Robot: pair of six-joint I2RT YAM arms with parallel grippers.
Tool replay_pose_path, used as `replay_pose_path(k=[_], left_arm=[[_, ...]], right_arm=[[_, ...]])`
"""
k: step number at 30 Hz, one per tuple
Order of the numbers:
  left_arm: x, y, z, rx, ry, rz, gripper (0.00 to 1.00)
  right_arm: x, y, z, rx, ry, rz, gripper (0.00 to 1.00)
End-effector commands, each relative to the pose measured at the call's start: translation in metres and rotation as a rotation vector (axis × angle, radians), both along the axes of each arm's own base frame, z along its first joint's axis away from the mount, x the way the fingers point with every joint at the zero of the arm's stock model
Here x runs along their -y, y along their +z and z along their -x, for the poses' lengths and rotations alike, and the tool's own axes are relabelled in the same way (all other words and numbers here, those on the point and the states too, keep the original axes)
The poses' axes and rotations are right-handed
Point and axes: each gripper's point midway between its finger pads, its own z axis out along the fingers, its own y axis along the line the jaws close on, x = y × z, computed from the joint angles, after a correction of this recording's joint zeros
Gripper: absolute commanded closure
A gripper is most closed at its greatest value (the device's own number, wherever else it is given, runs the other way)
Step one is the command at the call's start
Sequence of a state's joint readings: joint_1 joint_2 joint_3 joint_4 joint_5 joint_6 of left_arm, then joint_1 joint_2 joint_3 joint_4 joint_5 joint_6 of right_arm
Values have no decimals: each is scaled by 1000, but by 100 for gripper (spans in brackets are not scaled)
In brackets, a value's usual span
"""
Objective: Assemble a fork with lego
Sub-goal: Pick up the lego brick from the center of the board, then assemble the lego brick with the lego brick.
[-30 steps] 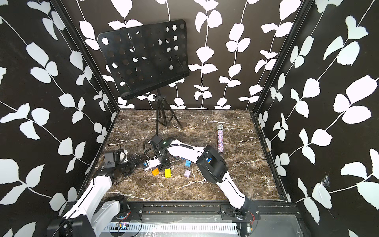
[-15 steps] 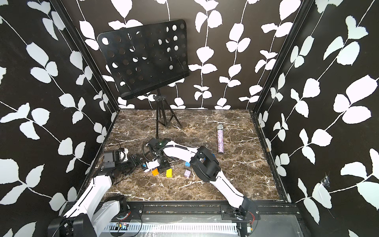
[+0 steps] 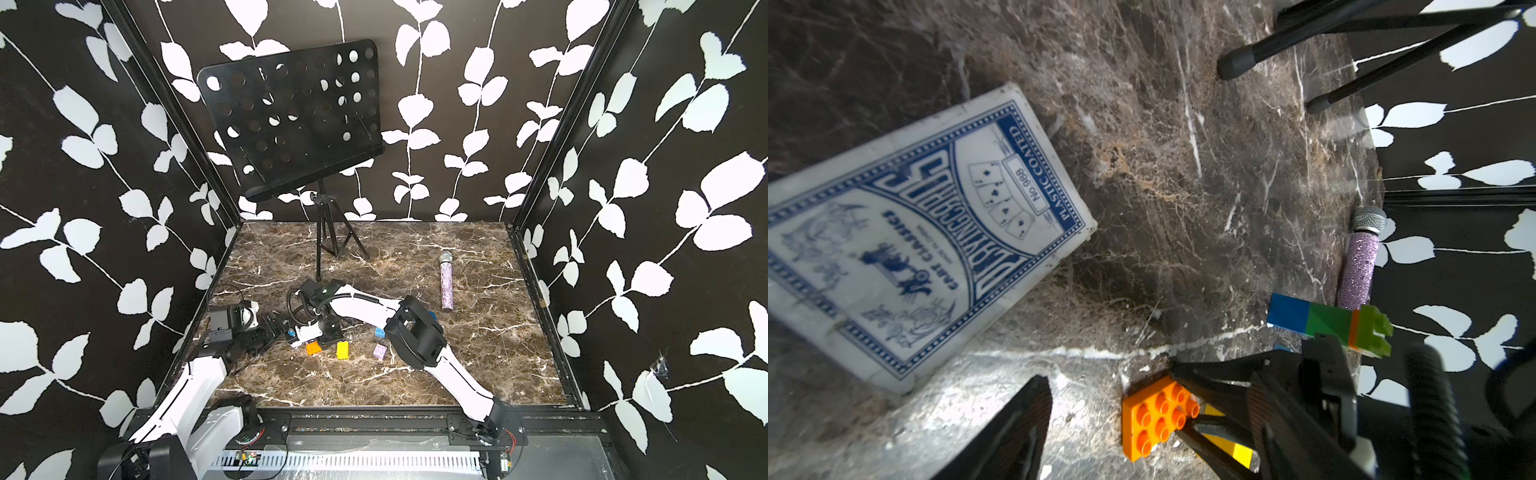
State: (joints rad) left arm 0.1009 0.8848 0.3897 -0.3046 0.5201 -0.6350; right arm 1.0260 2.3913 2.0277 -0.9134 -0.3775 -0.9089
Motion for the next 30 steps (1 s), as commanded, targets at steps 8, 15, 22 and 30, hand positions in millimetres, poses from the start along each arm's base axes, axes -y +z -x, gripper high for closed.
replay_pose_path(k=[8, 15, 22, 30], left_arm=[[24, 42, -10, 104, -160, 85, 24], [61, 76, -31, 152, -314, 40, 23], [128, 84, -51, 147, -516, 16, 16], [173, 55, -74, 85, -675, -85, 7]], right_arm=[[22, 146, -19, 17, -117, -220, 81], [98, 161, -54, 115, -289, -107, 81], [178, 161, -85, 212, -375, -80, 79], [205, 130, -102, 157, -425, -28, 81]])
